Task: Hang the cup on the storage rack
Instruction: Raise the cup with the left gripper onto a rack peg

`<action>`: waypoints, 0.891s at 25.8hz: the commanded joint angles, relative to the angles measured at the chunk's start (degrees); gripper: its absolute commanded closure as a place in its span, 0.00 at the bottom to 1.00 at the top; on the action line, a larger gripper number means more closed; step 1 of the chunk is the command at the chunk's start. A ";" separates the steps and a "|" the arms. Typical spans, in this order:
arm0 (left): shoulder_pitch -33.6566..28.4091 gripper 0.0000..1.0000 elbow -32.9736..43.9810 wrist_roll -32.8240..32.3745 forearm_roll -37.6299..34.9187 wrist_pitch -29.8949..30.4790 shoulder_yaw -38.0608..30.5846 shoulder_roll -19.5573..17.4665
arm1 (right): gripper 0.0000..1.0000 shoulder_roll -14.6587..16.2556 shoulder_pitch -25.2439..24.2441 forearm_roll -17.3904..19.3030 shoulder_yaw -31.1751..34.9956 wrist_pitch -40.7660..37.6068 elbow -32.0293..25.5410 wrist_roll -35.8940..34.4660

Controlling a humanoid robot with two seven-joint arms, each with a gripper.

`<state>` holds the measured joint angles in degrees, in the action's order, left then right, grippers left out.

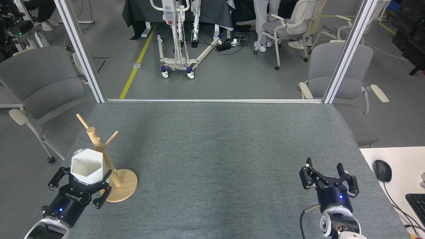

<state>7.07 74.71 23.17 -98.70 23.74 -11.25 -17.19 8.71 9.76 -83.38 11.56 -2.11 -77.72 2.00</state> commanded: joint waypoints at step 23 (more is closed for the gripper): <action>0.05 0.01 -5.98 -0.06 -0.09 -0.01 0.35 3.57 | 0.01 -0.89 0.09 -0.21 0.39 0.00 0.11 0.02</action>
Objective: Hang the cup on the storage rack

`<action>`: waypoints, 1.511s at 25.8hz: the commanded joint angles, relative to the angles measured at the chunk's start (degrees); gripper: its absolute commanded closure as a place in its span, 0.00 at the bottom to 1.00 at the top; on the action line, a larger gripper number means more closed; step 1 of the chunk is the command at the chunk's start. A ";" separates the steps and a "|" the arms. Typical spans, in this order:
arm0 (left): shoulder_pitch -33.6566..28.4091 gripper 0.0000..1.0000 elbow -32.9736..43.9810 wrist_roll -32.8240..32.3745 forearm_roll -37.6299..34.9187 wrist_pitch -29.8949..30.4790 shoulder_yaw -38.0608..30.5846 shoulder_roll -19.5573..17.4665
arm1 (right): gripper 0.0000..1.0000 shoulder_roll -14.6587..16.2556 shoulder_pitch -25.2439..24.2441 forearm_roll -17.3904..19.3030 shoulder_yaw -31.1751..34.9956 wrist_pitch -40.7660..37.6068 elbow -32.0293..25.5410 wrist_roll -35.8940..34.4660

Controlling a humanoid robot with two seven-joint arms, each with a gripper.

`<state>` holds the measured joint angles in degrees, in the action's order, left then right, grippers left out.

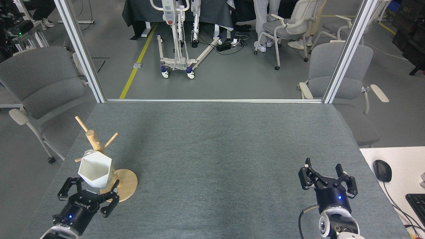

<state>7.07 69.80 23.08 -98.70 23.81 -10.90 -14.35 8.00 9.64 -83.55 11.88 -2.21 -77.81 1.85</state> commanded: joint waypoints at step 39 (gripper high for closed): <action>16.14 0.01 -5.82 -13.68 5.27 -20.91 20.84 22.53 | 0.00 2.72 2.05 0.32 -0.10 -0.51 -3.67 3.43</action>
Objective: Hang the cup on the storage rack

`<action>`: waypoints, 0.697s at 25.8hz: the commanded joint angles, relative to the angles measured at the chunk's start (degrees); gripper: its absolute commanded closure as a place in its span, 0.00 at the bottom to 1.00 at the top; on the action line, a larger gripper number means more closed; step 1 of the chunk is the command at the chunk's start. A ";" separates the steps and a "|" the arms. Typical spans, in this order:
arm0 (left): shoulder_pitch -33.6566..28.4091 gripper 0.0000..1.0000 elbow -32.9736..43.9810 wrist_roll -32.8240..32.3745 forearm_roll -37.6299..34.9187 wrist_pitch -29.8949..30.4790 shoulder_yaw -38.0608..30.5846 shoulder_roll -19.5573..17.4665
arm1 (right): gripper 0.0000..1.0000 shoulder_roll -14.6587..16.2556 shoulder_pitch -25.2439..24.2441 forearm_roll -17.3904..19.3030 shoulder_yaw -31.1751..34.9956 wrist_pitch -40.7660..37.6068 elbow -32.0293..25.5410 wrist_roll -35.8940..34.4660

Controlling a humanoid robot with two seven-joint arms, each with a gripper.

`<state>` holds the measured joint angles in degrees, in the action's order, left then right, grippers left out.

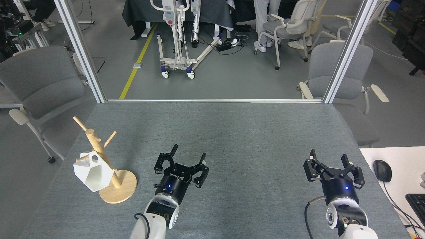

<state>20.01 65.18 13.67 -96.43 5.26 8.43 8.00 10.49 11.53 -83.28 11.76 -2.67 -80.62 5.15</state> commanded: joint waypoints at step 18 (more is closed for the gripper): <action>-5.51 0.01 6.72 -5.67 7.84 -2.88 1.15 -0.71 | 0.00 0.84 1.22 0.14 0.10 0.30 -0.16 -0.49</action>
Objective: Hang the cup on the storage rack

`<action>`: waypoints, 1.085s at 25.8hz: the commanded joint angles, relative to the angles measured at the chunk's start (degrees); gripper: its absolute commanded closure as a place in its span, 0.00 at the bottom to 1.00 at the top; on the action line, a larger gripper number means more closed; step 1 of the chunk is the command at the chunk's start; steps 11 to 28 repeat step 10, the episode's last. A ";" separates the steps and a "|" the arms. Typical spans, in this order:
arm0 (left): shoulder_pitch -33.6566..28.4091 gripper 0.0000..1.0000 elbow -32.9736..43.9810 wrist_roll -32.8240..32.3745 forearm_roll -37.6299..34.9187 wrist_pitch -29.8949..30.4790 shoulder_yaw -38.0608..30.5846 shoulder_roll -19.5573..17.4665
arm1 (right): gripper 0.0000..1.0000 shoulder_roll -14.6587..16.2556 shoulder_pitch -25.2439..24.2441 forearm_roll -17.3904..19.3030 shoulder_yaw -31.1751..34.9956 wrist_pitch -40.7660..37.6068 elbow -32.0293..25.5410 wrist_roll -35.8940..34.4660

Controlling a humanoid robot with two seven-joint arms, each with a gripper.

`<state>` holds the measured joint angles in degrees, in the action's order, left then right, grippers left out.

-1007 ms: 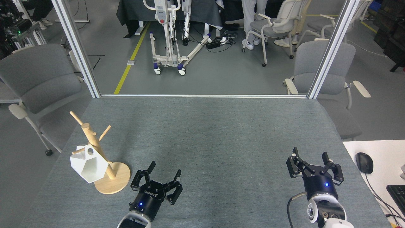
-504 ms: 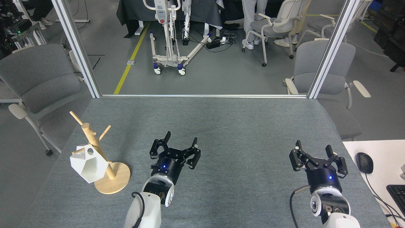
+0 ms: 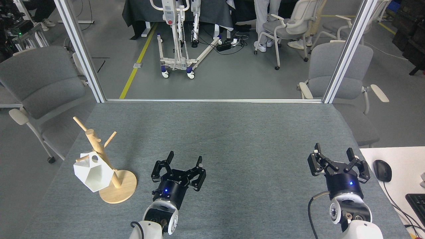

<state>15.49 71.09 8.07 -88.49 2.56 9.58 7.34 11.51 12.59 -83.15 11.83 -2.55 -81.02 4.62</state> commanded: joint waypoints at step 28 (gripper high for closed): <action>-0.99 0.01 1.07 -0.08 -0.10 -0.19 -0.09 -0.14 | 0.00 -2.36 -0.20 0.01 -0.23 -0.26 -0.28 -0.05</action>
